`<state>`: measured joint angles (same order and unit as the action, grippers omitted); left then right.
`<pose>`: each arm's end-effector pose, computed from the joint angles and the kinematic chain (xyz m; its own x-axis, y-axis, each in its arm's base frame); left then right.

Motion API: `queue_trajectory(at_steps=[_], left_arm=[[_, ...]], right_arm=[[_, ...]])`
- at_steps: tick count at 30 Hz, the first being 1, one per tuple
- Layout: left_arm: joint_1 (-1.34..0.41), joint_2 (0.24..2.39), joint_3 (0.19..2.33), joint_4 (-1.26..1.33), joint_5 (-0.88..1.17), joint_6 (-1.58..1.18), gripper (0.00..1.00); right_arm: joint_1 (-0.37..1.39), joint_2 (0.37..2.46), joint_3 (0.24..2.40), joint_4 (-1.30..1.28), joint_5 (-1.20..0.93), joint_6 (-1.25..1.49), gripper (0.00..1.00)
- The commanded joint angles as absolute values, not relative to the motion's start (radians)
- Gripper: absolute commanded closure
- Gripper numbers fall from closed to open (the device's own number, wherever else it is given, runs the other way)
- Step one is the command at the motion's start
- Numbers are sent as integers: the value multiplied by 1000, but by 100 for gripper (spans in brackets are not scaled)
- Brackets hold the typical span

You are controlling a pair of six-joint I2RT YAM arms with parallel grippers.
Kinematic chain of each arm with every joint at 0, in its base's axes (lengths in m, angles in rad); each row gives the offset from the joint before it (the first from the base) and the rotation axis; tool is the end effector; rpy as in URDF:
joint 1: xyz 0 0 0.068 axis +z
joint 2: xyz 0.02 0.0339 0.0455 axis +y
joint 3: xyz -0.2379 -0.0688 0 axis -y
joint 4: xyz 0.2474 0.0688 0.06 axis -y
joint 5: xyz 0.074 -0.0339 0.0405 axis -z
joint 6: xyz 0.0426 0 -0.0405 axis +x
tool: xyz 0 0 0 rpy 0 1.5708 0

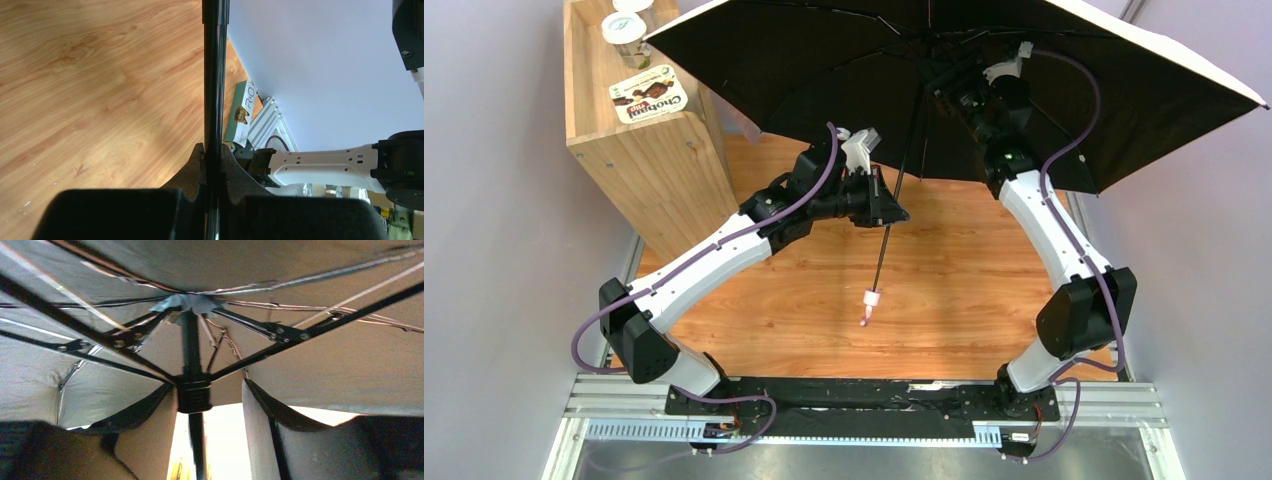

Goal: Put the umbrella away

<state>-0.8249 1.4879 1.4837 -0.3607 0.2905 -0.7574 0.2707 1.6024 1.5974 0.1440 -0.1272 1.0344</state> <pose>0.2321 -0.2692 0.3686 -0.7842 -0.1212 -0.6086 0.4769 0.5097 -0.7161 0.3747 0.1096 0.4262 -0.2638 0.8116 -0.5212 -0.3122 0.4394 0.8423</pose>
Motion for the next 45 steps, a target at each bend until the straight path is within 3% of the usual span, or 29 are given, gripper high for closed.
queue_trajectory(at_steps=[1, 3, 8, 12, 14, 17, 18, 24, 27, 33, 35, 37, 38, 40, 42, 45], left_arm=[[-830, 1442, 1511, -250, 322, -730, 100], [-828, 1442, 1506, -252, 318, -729, 100], [-830, 1447, 1505, -255, 319, -727, 100], [-830, 1443, 1491, -255, 316, -727, 100], [-828, 1439, 1480, -256, 311, -729, 100], [-830, 1430, 1467, -259, 301, -729, 100], [-830, 1427, 1466, -261, 298, -727, 100], [-809, 1445, 1528, -287, 279, -707, 100], [-787, 1480, 1604, -313, 305, -700, 100], [-767, 1562, 1784, -357, 350, -667, 100], [-765, 1559, 1775, -339, 377, -666, 100], [-764, 1531, 1734, -339, 394, -669, 99], [-764, 1496, 1682, -330, 406, -675, 95], [-762, 1426, 1562, -293, 402, -705, 77], [-765, 1347, 1416, -206, 417, -762, 53], [-767, 1263, 1255, -158, 433, -795, 43]], right_arm=[[262, 1605, 1609, 170, -72, 1067, 51], [262, 1591, 1586, 178, -39, 1081, 53], [250, 1588, 1588, 163, -6, 1103, 45], [247, 1614, 1611, 170, -3, 1129, 47], [247, 1621, 1608, 246, -14, 1109, 56], [253, 1620, 1560, 484, -52, 1020, 93], [255, 1615, 1572, 456, -60, 999, 100], [265, 1513, 1478, 397, -158, 951, 100], [284, 1439, 1303, 442, -256, 1017, 100], [399, 1263, 1026, 478, -227, 1089, 100], [376, 1261, 1021, 607, -189, 1108, 100], [336, 1287, 1148, 504, -178, 1080, 100], [318, 1299, 1198, 458, -169, 1080, 100], [295, 1321, 1262, 469, -158, 1113, 100], [281, 1348, 1293, 517, -144, 1169, 100], [282, 1391, 1324, 593, -107, 1207, 100]])
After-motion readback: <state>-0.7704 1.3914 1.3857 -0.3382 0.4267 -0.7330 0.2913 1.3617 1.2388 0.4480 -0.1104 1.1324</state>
